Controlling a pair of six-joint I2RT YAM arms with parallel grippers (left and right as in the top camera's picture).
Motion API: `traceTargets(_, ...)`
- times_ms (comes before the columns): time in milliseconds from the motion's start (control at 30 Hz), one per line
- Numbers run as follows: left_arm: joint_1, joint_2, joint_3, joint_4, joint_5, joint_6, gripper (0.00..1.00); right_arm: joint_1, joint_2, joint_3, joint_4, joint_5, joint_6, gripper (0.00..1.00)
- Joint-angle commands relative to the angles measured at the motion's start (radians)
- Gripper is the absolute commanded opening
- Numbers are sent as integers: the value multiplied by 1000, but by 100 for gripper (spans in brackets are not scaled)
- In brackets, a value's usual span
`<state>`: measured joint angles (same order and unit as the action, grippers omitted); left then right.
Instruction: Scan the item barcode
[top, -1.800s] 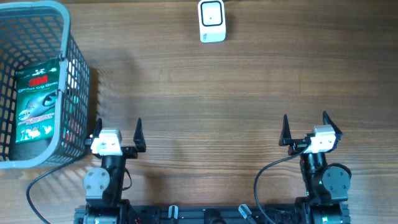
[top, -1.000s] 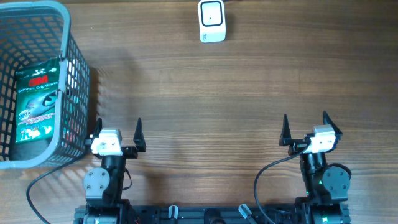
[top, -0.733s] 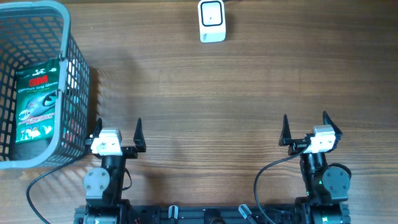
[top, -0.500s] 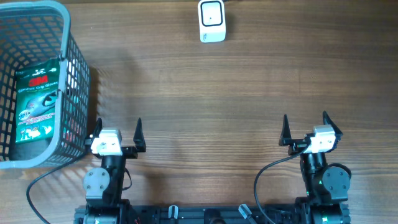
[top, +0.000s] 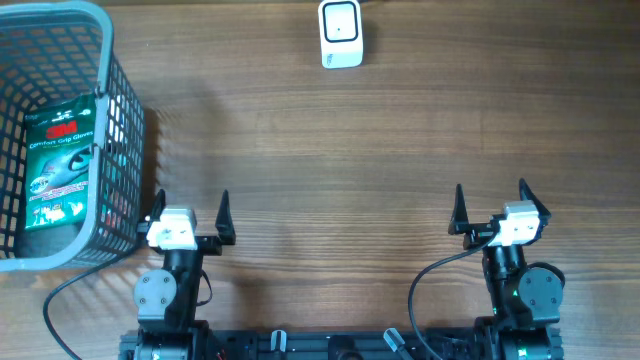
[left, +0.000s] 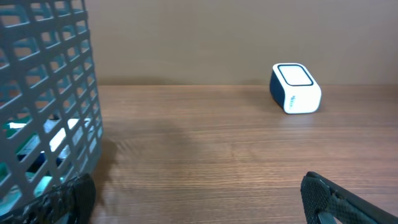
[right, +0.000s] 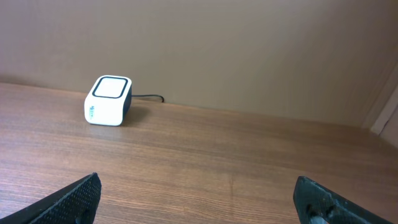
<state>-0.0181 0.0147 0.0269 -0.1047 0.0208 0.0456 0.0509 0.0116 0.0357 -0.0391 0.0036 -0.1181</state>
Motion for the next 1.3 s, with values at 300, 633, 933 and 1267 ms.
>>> traceTargets(300,7,-10,57,52,433,-244,100,4,-7,-11,5,-5,-11,100)
traceTargets(633,7,47,285,44,596,-245,100,4,-4,-11,5,-5,-11,100)
traceTargets(933,8,604,881,-203,641,-228,100,4,-4,-11,6,-5,-11,100)
traceTargets(1267,8,1160,1638,-958,618,-75,100,4,-4,-11,5,-5,-11,100)
